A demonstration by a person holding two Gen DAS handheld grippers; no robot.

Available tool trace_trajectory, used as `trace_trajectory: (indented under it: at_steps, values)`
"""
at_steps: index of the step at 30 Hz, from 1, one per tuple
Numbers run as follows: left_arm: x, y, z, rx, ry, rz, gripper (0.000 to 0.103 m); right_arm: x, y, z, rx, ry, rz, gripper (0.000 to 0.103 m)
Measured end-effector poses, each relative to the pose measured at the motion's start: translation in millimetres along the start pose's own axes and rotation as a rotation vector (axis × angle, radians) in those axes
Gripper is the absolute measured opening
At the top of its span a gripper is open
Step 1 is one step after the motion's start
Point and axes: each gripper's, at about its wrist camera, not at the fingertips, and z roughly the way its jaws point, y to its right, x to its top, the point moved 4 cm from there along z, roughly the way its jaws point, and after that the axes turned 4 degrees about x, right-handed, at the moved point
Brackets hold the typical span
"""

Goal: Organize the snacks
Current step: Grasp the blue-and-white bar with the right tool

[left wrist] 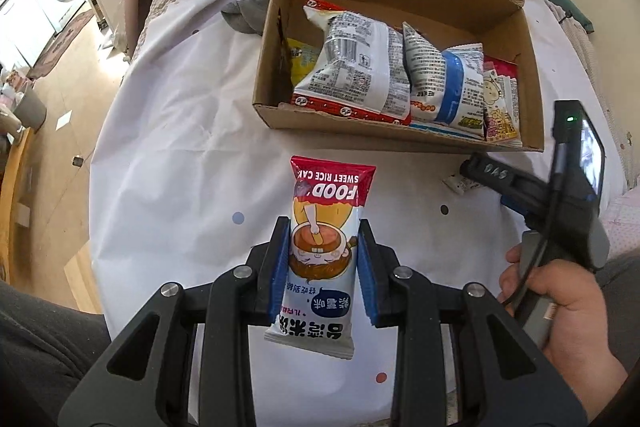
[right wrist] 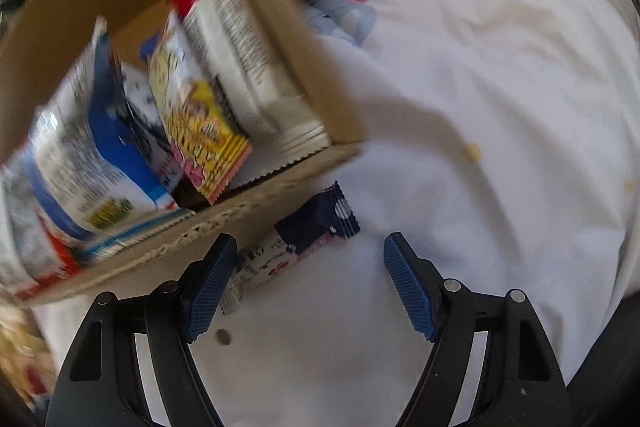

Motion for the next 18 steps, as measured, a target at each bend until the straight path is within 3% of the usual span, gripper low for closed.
trace_trajectory:
  at_steps: [3,6,8,10,18]
  values:
    - [0,-3,2,0.004,-0.006,-0.014,0.027,-5,-10,3,-0.064,0.002,-0.095,0.075]
    - [1,-2,2,0.010,-0.005,-0.016,0.027,-7,-10,-1,-0.078,0.013,-0.120,0.051]
    - [0,-2,3,0.011,-0.005,-0.015,0.027,-10,-9,-4,-0.077,0.015,-0.134,0.028]
    - [0,-2,3,0.014,-0.004,-0.012,0.027,-19,-2,-8,-0.061,0.008,-0.129,0.020]
    - [1,-6,4,0.021,-0.007,-0.028,0.027,-36,27,-32,0.117,-0.029,-0.028,0.019]
